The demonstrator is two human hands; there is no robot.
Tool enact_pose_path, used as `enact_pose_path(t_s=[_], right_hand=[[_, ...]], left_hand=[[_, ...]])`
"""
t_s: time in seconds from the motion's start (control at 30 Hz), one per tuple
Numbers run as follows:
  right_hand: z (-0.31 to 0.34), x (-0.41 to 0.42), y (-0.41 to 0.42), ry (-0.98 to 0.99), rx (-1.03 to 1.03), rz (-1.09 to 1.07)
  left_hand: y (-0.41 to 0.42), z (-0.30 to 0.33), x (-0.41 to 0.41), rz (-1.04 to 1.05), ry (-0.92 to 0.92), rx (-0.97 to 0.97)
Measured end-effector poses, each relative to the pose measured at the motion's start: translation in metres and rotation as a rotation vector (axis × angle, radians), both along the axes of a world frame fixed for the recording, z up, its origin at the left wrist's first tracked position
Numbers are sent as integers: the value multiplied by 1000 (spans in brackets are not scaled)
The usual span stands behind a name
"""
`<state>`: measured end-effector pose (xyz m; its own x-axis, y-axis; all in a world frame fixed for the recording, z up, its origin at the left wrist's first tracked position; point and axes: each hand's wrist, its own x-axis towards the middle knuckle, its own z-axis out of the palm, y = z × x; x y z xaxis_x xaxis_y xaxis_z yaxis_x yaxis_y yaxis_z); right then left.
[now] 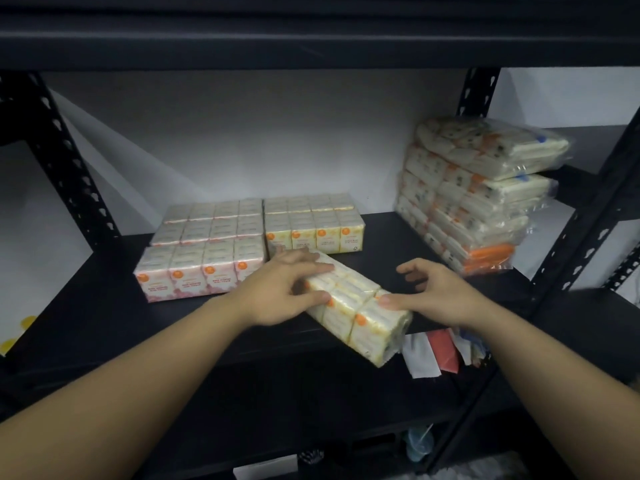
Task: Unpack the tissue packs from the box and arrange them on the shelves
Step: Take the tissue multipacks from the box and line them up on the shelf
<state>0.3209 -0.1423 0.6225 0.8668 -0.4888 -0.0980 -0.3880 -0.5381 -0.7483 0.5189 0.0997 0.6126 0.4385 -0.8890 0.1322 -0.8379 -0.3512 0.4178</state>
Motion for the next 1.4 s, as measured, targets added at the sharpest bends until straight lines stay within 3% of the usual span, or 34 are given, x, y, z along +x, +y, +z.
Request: enact_pose_path(t_s=[0.23, 0.37, 0.47, 0.57, 0.73, 0.93, 1.07, 1.27, 1.4], right_hand=[[1, 8, -13, -94, 24, -25], [0, 9, 2, -117, 22, 91], [3, 7, 7, -22, 22, 210], [3, 7, 5, -3, -74, 251], [15, 15, -1, -144, -232, 268], [8, 36, -9, -13, -456, 335], [9, 44, 10, -29, -613, 354], [-11, 70, 55, -72, -877, 340], [-13, 93, 59, -70, -943, 297]], left_hand=[[8, -6, -13, 47, -62, -128], [9, -8, -18, 74, -44, -159], [9, -10, -20, 97, -40, -200], [8, -7, -21, 94, -57, -213], [5, 2, -18, 150, -112, -260], [7, -15, -19, 153, -121, -220], [22, -5, -9, 154, -152, -196], [66, 3, 30, 393, -282, -181], [91, -6, 56, 544, -312, 2]])
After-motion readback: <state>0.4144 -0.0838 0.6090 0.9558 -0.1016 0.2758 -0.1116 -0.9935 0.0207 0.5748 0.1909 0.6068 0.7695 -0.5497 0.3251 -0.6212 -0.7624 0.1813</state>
